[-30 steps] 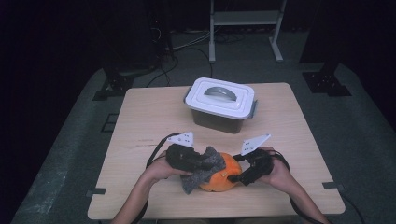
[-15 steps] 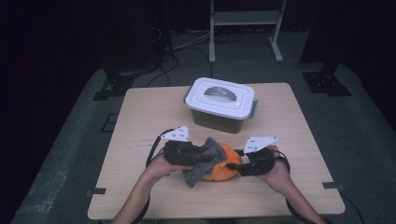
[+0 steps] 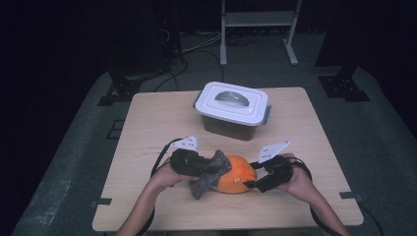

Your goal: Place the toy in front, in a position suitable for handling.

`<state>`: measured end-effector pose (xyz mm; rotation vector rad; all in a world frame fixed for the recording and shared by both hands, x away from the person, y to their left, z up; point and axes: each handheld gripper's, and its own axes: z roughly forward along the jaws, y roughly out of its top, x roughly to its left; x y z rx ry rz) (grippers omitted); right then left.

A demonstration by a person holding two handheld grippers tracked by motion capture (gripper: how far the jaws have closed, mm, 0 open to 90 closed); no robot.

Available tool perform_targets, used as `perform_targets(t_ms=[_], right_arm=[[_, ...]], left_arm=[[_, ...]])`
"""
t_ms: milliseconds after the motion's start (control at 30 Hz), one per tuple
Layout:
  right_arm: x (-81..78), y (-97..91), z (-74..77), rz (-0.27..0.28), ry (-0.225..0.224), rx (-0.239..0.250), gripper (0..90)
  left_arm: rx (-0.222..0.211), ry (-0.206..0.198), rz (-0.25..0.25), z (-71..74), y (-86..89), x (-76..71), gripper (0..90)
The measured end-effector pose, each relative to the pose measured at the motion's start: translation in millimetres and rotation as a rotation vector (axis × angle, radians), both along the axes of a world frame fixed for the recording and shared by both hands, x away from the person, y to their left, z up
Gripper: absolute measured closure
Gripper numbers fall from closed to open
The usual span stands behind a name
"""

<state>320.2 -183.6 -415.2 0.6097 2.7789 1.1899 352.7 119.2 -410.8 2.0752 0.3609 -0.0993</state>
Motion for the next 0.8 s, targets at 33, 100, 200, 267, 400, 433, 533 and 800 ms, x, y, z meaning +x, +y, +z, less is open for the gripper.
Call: perform_targets(t_ms=[33,100,200,267,400,433,533,800], right_arm=[[0.4,0.0,1.0,0.005,0.0,-0.004,25.8],[0.5,-1.4,3.4,0.007,0.0,0.008,25.2],[1.7,-4.3,7.4,0.008,-0.002,0.052,25.0],[4.7,-3.0,5.8,0.002,0.008,0.067,24.4],[5.6,1.0,-3.1,-0.013,0.03,0.089,31.5],[5.0,1.4,-4.1,-0.02,0.041,0.098,32.8],[0.5,7.1,-5.4,-0.026,0.037,0.088,34.7],[1.9,-1.0,-3.7,-0.045,0.031,0.076,38.1]], left_arm=[[0.003,-0.003,-0.001,0.2,-0.5,-0.3,69.4],[0.002,-0.006,-0.002,-0.3,-0.6,-0.5,69.3],[0.001,0.001,-0.014,-0.3,-1.5,-1.2,69.3],[-0.001,0.002,-0.033,0.1,-3.7,-2.3,69.1],[-0.041,0.018,-0.033,2.9,-3.3,-2.0,68.9],[-0.061,0.025,-0.043,3.1,-4.3,-2.0,68.9],[-0.049,0.012,-0.068,4.3,-13.5,-6.0,68.6],[0.009,-0.014,-0.021,0.5,-2.3,-1.4,68.8]])
